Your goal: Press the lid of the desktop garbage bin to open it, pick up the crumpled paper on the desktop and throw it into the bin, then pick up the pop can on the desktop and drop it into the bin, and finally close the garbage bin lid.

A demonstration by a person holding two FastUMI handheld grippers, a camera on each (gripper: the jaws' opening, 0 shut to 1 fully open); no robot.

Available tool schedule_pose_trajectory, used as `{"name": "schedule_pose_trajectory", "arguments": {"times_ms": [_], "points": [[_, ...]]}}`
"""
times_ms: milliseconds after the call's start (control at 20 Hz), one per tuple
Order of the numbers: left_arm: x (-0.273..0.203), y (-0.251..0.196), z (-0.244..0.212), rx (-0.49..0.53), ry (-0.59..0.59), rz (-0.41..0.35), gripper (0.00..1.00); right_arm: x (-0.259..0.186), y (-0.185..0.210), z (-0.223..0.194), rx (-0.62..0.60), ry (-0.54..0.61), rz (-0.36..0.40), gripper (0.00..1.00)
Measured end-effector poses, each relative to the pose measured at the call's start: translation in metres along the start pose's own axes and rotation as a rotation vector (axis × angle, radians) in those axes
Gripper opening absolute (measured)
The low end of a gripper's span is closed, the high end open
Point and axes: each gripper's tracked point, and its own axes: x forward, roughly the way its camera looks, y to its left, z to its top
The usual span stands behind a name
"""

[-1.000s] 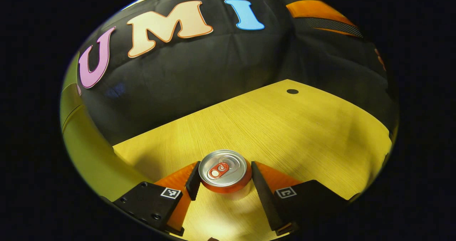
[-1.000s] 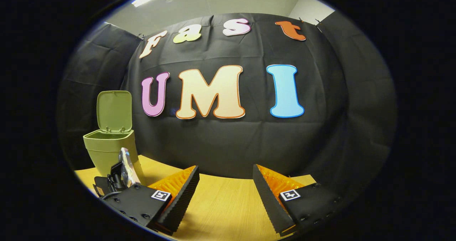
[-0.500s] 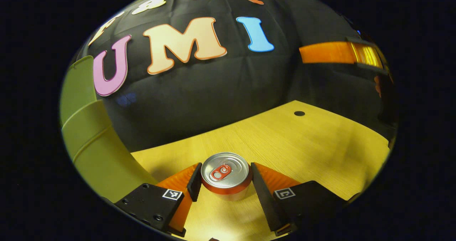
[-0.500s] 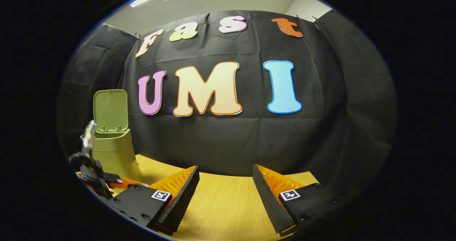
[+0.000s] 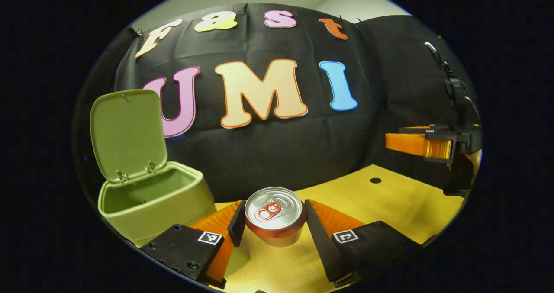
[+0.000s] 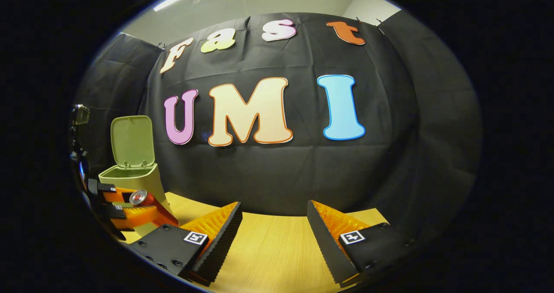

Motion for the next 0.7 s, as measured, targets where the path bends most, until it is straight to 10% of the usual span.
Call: {"name": "schedule_pose_trajectory", "arguments": {"times_ms": [700], "points": [[-0.038, 0.127, 0.1, 0.0, -0.148, 0.231, 0.76, 0.006, 0.029, 0.01, -0.026, 0.017, 0.051, 0.95]]}}
